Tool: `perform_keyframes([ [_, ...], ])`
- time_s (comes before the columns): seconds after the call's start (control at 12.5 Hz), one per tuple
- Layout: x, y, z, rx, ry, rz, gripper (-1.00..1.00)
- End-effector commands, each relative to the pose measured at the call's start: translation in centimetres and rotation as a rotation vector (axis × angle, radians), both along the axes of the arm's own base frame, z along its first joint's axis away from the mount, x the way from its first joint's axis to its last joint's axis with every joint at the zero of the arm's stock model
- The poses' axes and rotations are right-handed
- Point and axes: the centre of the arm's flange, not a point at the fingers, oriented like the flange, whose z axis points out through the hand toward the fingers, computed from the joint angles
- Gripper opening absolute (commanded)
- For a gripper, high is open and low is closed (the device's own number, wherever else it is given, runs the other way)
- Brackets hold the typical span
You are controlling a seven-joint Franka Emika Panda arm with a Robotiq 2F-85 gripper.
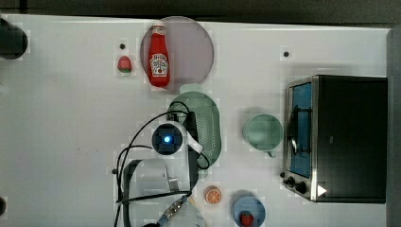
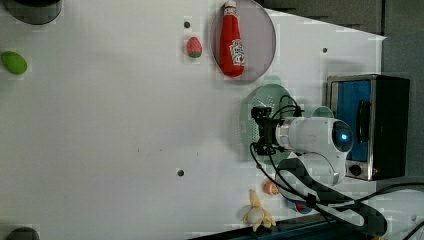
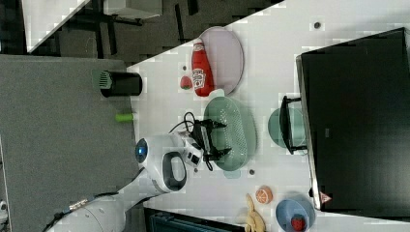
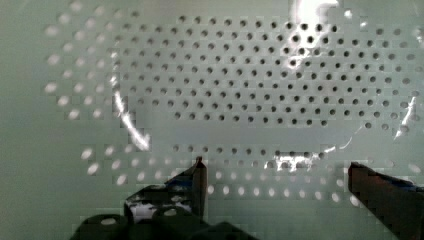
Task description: Drag strainer right to left.
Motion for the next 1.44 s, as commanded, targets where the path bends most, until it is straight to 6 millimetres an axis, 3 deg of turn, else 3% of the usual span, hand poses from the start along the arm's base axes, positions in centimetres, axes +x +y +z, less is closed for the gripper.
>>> perform_keyframes([
  [0.08, 1.0, 4.4, 0.5, 0.008, 0.004, -0.056, 1.0],
  [1.44, 1.7, 20.2, 0.9, 0.048, 0.055, -0.142, 1.0],
])
